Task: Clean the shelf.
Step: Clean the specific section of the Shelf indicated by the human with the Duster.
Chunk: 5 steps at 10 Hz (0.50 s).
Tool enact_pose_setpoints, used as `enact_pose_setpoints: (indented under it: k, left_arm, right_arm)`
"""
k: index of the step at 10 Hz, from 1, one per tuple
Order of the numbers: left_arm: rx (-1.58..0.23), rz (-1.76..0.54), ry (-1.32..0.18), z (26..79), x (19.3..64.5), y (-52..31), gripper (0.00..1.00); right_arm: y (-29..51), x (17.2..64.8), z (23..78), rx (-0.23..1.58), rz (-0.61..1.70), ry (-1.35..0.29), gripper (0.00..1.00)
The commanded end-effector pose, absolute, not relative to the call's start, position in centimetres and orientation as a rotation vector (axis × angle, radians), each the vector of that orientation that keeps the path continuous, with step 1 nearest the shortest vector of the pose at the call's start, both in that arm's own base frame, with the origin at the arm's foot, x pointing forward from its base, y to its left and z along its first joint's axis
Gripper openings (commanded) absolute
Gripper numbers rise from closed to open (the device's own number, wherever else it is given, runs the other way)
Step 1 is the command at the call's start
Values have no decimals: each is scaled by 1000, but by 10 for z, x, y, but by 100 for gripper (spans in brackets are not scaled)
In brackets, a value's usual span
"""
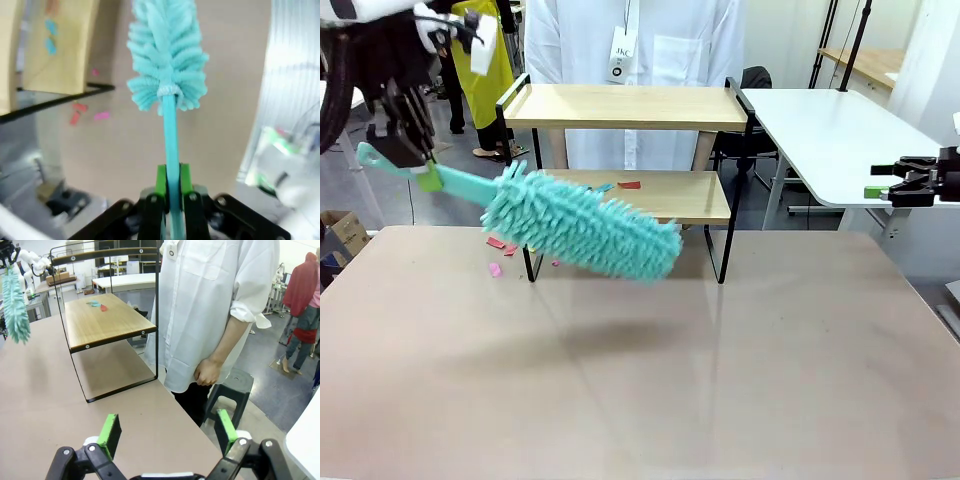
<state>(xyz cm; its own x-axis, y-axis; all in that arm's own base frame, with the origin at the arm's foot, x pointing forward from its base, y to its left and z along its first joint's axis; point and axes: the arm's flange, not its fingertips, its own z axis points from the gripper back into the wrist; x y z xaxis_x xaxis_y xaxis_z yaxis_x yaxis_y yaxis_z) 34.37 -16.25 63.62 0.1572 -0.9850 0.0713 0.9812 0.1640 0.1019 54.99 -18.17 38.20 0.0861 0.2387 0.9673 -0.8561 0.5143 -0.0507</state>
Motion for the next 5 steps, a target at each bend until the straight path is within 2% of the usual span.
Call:
enact_pose_setpoints:
  k: [1, 5]
  left_arm:
    - [60, -1447, 66, 648, 346, -156, 13]
    - [84, -1401, 246, 647, 339, -129, 13]
  right_arm:
    - [-181, 551, 386, 633, 904, -1212, 100]
    - [-181, 551, 386, 633, 904, -1212, 100]
